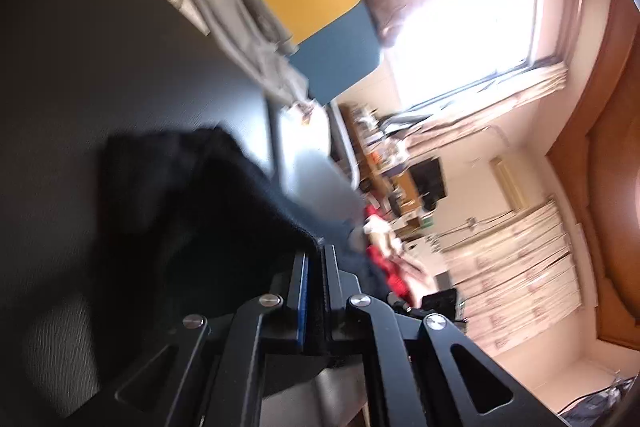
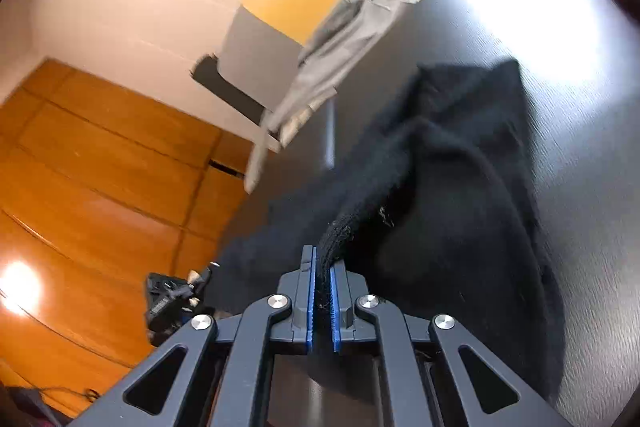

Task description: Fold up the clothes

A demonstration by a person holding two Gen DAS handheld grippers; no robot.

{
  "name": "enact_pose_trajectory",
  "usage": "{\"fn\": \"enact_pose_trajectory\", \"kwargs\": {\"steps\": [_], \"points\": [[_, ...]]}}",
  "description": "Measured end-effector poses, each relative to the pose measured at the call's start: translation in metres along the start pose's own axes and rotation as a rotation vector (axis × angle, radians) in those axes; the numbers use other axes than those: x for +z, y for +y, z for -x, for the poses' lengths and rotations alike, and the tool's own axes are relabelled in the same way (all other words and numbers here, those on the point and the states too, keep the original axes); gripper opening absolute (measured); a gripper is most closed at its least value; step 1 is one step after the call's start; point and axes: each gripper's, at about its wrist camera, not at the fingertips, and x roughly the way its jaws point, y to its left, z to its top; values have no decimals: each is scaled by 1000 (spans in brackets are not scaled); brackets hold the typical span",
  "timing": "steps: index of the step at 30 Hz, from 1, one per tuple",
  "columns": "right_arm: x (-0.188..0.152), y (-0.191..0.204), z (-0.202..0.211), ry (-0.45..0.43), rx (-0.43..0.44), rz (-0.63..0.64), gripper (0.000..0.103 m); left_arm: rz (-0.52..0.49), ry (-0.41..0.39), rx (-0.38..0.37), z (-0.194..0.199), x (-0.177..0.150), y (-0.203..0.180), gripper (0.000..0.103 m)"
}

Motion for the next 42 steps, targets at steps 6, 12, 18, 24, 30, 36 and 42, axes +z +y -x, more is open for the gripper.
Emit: {"fn": "enact_pose_trajectory", "kwargs": {"steps": [6,12,18,24,30,36,42], "points": [[41,1,-23,-73,81,-89,7,73,-55,-38,-19,46,9,4],[75,-19,-49,-74,30,-201,8,174,-70,41,-49,76,40,8],[90,-34,-50,-68,-59,-244,40,192,-60,129,-56,86,54,23],[75,2,-14,-100,-135,-12,53,-48,20,303,-40,57,30,24],[49,0,11,-101,-324,112,57,-147,48,397,-20,24,28,25],[49,1,-2,-53,-395,198,43,-123,30,368,-11,22,35,27],[42,12,-33,50,-592,378,25,-186,47,393,-18,23,31,28]]}}
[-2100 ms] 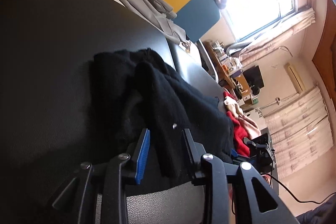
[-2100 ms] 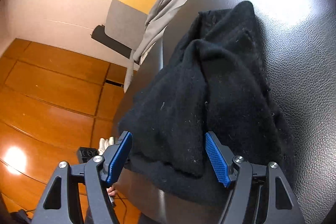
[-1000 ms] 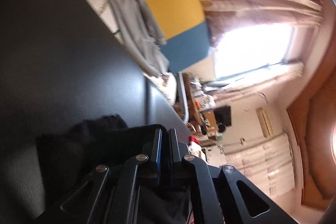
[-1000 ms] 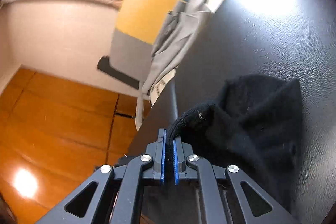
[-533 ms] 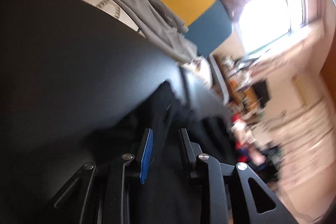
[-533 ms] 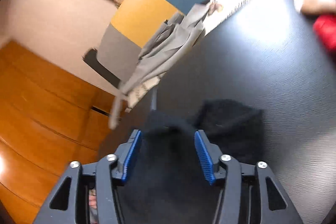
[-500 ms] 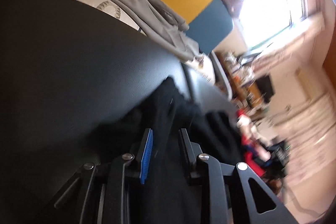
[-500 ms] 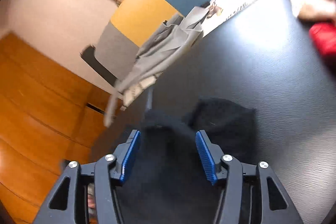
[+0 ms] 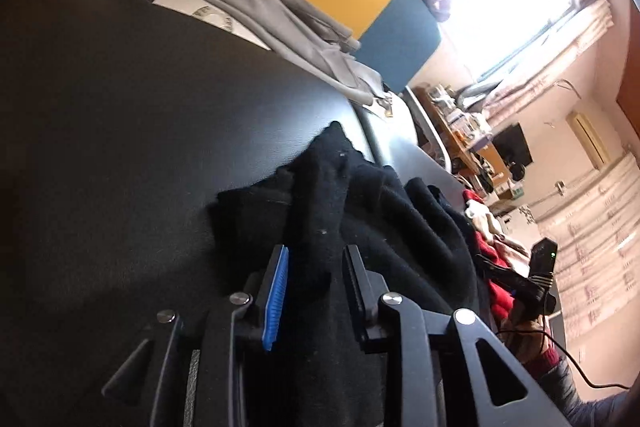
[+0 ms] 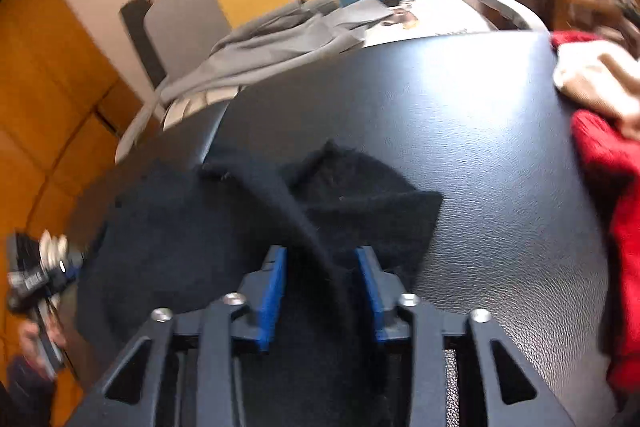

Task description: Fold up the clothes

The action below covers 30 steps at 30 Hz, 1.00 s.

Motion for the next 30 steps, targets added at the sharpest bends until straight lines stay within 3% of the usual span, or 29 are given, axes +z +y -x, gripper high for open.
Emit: {"fn": "enact_pose_trajectory", "kwargs": {"steps": [1,9,10,12,13,15,19,22,25,30], "points": [[-1,3,-2,9,-25,30,19,-16,9,3,-1,1,-1,29],[-3,8,-6,16,-92,95,17,-63,88,33,-16,3,-9,29],[-2,8,-6,15,-94,93,17,-67,98,36,-18,3,-11,27],[-1,8,-6,12,-105,92,17,-58,91,35,-15,4,-13,7],[0,8,-5,8,-111,88,11,-52,85,35,-14,4,-14,1],[0,8,3,-12,-115,79,5,-21,66,-4,-1,3,-14,3],[-1,-4,21,-45,-113,13,5,46,25,-93,25,0,-14,3],[-4,-24,11,-26,-126,-60,5,70,65,-42,16,-8,0,3],[-8,-32,2,-18,-114,-109,5,116,91,-37,3,-14,13,3],[-3,-33,4,-2,-144,-110,7,79,101,-18,4,-26,10,4]]}}
